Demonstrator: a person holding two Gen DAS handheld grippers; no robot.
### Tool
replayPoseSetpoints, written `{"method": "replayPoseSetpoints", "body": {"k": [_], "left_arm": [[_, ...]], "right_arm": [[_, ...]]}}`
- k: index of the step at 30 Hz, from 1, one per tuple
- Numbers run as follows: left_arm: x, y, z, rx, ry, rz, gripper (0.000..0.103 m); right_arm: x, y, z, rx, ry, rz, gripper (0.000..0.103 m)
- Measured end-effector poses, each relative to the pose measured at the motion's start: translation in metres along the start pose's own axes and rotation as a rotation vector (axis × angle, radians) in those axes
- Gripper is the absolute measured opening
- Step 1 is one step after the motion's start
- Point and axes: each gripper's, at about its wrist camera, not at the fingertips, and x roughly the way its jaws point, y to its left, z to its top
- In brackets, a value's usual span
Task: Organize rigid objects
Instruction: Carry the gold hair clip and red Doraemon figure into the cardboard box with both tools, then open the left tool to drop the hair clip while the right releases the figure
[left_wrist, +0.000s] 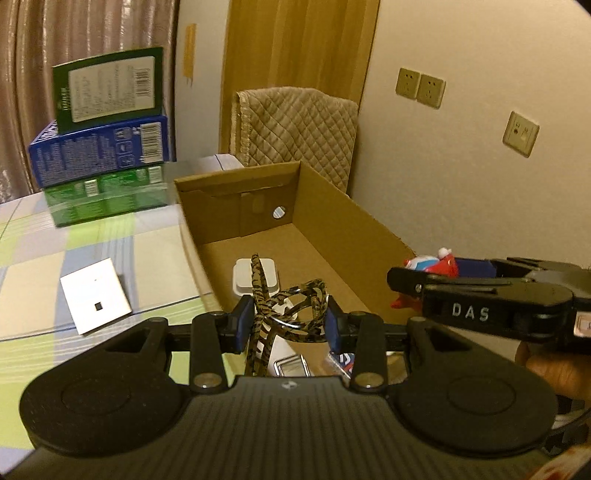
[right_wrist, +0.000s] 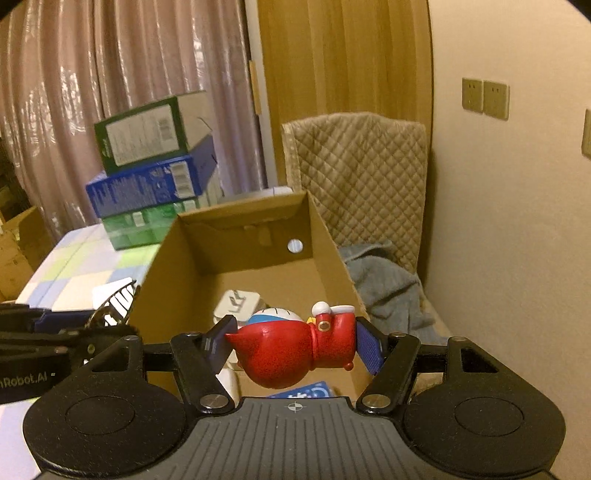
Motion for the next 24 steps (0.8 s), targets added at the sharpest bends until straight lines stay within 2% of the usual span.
{"method": "replayPoseSetpoints", "body": {"k": [12, 19, 24], "left_arm": [[0.044, 0.002, 0.004, 0.016, 0.045, -0.003, 0.034], [0.044, 0.001, 0.005, 0.030, 0.031, 0.025, 0.036], [0.027, 0.013, 0.008, -0.020, 0.000, 0.037, 0.036]], "right_arm": [[0.028, -0.013, -0.001, 0.023, 0.034, 0.016, 0.065], [0.028, -0.014, -0.001, 0.036, 0.032, 0.014, 0.065], [0.026, -0.015, -0.001, 0.038, 0.032, 0.017, 0.065]]}}
